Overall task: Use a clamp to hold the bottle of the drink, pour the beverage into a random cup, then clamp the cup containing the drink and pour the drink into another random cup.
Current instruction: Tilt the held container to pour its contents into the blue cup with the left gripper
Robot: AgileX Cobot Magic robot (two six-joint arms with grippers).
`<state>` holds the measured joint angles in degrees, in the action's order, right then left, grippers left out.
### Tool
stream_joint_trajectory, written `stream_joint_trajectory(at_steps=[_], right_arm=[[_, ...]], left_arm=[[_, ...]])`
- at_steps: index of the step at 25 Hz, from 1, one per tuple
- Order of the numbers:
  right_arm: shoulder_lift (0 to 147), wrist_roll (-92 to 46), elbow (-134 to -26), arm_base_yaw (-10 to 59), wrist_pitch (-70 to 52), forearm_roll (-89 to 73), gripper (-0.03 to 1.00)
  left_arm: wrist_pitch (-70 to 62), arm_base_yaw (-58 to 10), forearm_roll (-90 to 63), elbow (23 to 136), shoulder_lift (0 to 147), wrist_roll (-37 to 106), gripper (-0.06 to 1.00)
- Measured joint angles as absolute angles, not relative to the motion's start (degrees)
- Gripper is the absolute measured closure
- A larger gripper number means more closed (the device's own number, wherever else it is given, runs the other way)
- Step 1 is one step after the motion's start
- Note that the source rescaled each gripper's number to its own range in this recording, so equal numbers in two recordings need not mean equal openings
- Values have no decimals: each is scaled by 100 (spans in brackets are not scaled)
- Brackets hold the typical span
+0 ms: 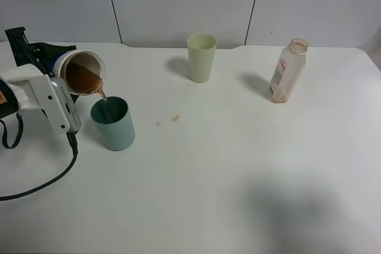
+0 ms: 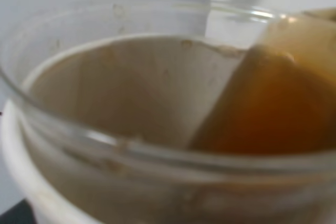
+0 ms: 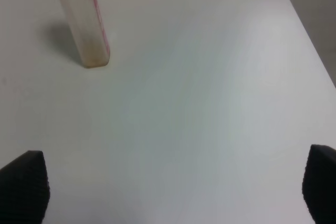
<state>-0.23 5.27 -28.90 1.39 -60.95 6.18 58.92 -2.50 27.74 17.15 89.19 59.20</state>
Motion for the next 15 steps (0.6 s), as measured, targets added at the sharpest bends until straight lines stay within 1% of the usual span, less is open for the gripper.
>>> stream_joint_trajectory(at_steps=[15], right_arm=[[-23, 527, -2890, 139, -6095, 618, -3]], left_arm=[[5899, -250, 2870, 1715, 8919, 5975, 93]])
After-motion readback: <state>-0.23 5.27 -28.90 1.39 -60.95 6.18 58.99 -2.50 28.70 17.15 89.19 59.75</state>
